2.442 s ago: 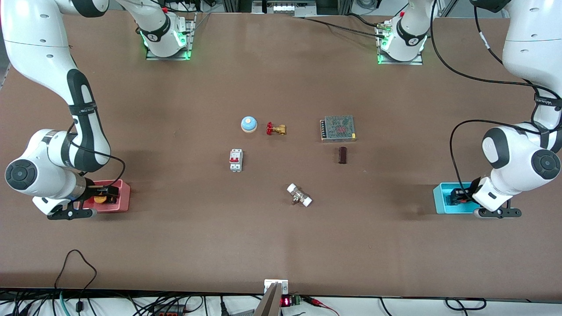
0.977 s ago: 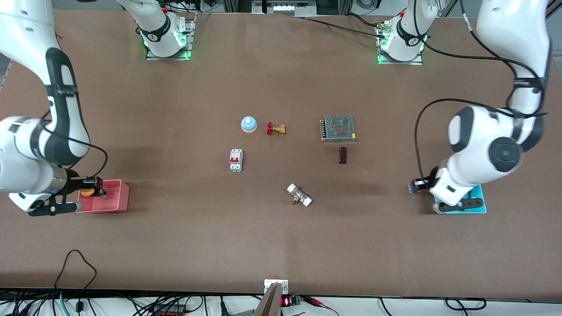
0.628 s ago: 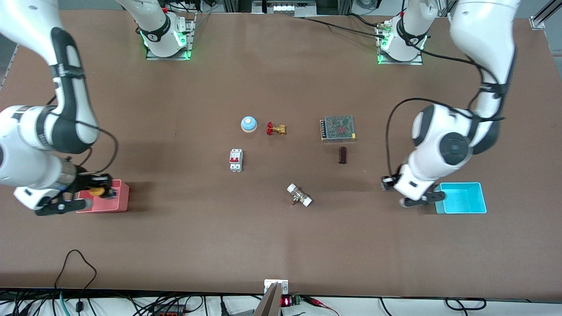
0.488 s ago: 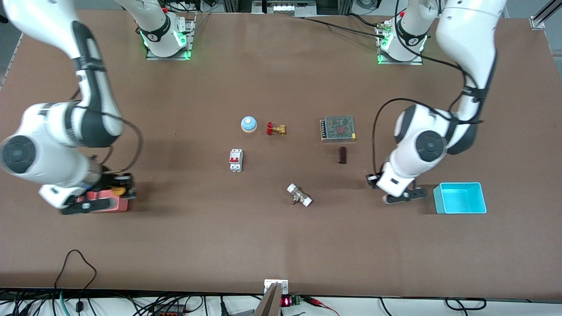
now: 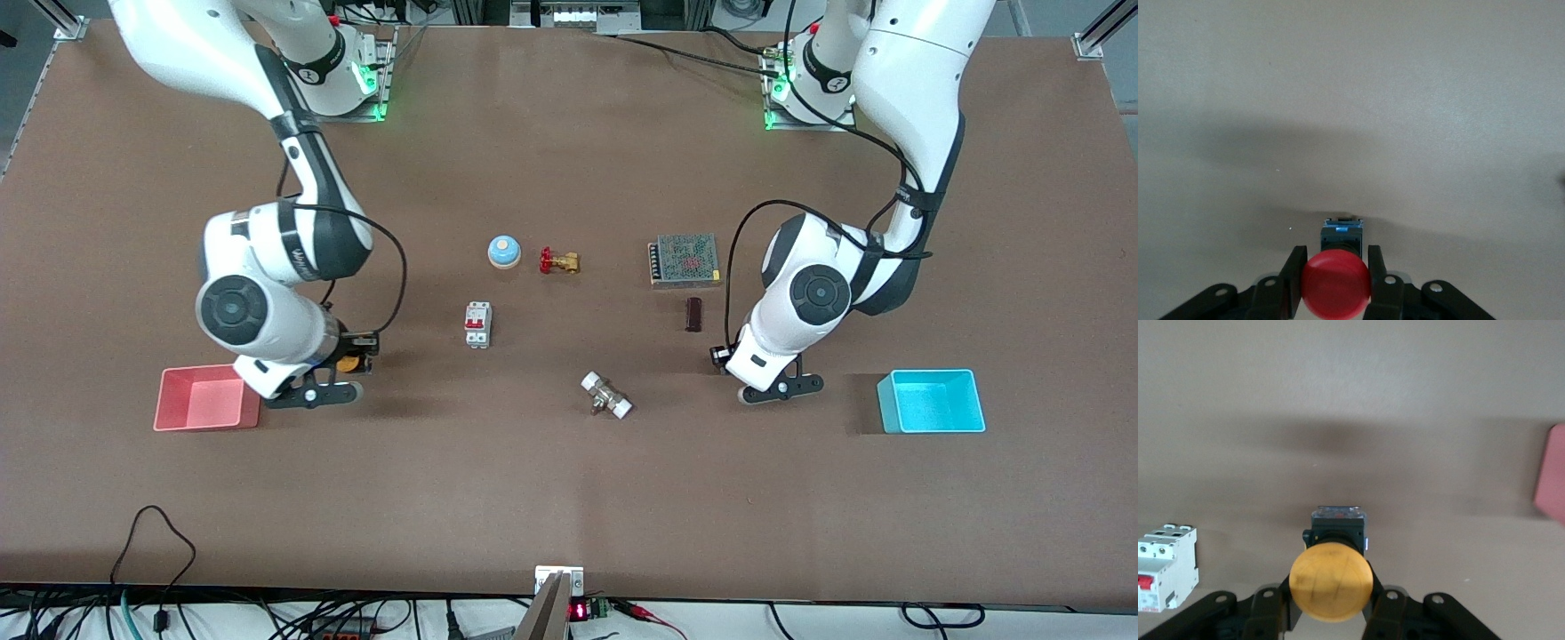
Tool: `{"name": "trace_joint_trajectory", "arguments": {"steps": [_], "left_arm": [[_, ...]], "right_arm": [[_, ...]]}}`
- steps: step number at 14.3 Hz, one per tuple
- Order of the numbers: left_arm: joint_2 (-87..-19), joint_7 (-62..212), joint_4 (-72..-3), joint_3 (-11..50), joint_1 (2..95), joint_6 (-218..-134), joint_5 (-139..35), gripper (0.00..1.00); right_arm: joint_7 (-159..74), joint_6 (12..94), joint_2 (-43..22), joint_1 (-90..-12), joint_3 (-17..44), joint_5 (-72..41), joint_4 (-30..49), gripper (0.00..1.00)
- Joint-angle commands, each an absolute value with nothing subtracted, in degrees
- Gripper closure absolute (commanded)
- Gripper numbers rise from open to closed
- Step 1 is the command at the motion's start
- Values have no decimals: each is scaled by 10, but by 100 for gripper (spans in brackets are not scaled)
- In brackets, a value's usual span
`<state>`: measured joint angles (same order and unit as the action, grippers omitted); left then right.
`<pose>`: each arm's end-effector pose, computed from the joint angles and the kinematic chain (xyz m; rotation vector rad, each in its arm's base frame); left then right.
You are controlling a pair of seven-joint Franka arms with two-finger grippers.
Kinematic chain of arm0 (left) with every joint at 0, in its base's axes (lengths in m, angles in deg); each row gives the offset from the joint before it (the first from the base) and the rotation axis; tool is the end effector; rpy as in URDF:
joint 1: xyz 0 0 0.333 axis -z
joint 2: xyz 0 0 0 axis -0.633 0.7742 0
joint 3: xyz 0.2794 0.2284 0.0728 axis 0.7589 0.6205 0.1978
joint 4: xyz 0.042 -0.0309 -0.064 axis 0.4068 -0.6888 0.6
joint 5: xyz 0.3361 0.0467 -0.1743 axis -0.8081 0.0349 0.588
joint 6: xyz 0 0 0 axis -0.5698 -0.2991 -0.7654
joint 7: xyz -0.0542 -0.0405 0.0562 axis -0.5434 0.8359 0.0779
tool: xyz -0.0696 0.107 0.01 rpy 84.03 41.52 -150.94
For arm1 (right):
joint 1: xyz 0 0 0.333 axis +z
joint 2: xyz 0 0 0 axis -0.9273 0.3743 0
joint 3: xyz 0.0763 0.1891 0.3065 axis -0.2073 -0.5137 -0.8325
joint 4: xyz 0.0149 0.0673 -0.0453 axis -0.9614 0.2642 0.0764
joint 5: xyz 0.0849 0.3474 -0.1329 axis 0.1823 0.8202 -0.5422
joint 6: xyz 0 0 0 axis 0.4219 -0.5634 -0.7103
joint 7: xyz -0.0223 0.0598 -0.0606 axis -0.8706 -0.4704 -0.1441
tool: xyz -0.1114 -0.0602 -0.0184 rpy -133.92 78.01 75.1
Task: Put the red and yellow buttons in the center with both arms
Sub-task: 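Lower the red button onto the table and open the left gripper, then set the yellow button down with the right gripper while the left gripper withdraws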
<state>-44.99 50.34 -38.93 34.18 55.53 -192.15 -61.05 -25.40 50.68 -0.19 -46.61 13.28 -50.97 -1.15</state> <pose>0.6440 -0.2271 0.2647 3.1016 0.3230 -0.0473 0.6676 0.2056 0.3294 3.0665 0.1133 -0.2193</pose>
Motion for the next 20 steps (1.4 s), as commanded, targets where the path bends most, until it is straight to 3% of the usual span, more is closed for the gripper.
{"name": "trace_joint_trajectory", "arguments": {"steps": [1,3,6,11,14,15,16,17,20], "left_arm": [[-451,496,-389,347,561,-1930,-618,38],[-455,496,-384,347,557,-1928,-618,25],[-481,500,-382,355,549,-1924,-617,16],[-541,536,-382,359,512,-1862,-620,13],[-577,582,-382,359,489,-1821,-620,7],[-587,590,-382,359,485,-1810,-620,6],[-597,600,-382,359,479,-1798,-620,2],[-608,610,-382,359,474,-1788,-620,2],[-647,663,-383,358,447,-1748,-620,0]], "right_arm": [[-208,506,8,-435,137,-506,-5,75],[-192,515,22,-428,136,-505,-5,75],[-171,538,38,-417,136,-500,-5,75],[-170,564,63,-415,136,-498,-4,75],[-171,568,71,-406,136,-498,-5,74],[-171,567,71,-406,136,-499,-5,65],[-170,566,71,-406,136,-498,-6,14],[-170,562,69,-408,136,-498,-9,0],[-179,551,41,-415,138,-498,-11,0]]}}
